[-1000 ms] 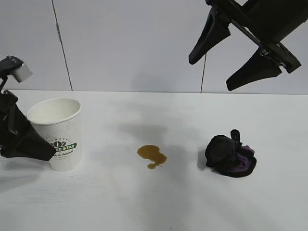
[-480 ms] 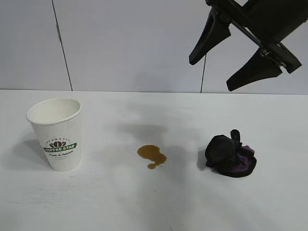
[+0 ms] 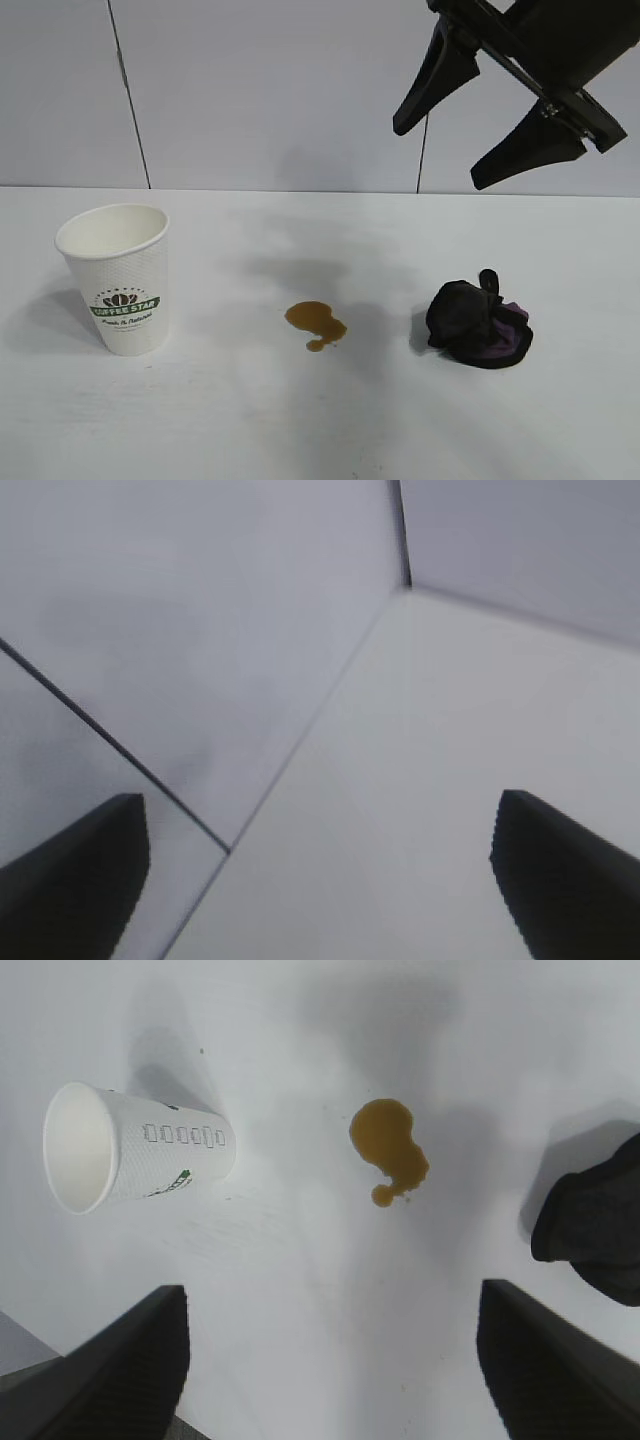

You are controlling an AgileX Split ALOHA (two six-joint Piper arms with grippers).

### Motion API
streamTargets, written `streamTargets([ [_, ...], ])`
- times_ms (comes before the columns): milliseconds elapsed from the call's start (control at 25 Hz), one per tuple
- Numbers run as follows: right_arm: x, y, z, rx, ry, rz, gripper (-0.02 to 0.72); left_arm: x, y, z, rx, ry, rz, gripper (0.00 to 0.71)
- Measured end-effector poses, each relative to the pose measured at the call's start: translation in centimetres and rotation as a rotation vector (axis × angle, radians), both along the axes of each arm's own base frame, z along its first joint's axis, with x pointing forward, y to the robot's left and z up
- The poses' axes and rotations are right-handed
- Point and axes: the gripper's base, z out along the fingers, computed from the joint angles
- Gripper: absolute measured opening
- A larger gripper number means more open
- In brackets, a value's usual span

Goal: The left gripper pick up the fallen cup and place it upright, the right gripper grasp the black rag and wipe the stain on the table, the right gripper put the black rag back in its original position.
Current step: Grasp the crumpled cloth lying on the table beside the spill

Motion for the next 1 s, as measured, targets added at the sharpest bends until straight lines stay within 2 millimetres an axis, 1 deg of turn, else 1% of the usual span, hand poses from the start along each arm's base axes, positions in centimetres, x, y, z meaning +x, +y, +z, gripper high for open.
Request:
streamTargets([
  [80,0.0,0.0,0.0,0.000,0.000,0.000,0.545,-3.4,-1.4,-0.3,-0.018,-0.073,-0.027,0.664],
  [160,0.0,0.0,0.0,0.000,-0.001,-0.001,0.545,-6.1,-2.6,-0.9,-0.050,-0.123,-0.069,0.664],
  [240,0.0,0.0,0.0,0.000,-0.002,-0.001,0.545,-8.5,-3.8,-1.9,-0.069,-0.137,-0.115,0.664],
  [360,0.0,0.0,0.0,-0.003,-0.002,0.000,0.545,-10.6,-5.3,-3.4,-0.071,-0.092,-0.191,0.664],
  [440,0.0,0.0,0.0,-0.006,-0.003,0.001,0.545,-11.3,-6.1,-4.4,-0.073,-0.034,-0.251,0.664],
  [520,0.0,-0.1,0.0,-0.009,-0.003,0.002,0.545,-11.5,-6.7,-5.3,-0.061,0.041,-0.304,0.664],
  [600,0.0,-0.1,0.0,-0.012,-0.004,0.003,0.545,-11.3,-7.1,-6.6,-0.072,0.120,-0.351,0.664],
  [760,0.0,-0.1,-0.1,-0.019,-0.005,0.006,0.545,-9.6,-6.6,-9.8,-0.122,0.254,-0.382,0.664],
  [880,0.0,-0.2,-0.1,-0.028,-0.006,0.009,0.545,-7.7,-5.6,-13.4,-0.163,0.375,-0.388,0.664],
  [1000,0.0,-0.2,-0.1,-0.033,-0.004,0.013,0.545,-6.3,-4.5,-16.9,-0.176,0.496,-0.375,0.664],
])
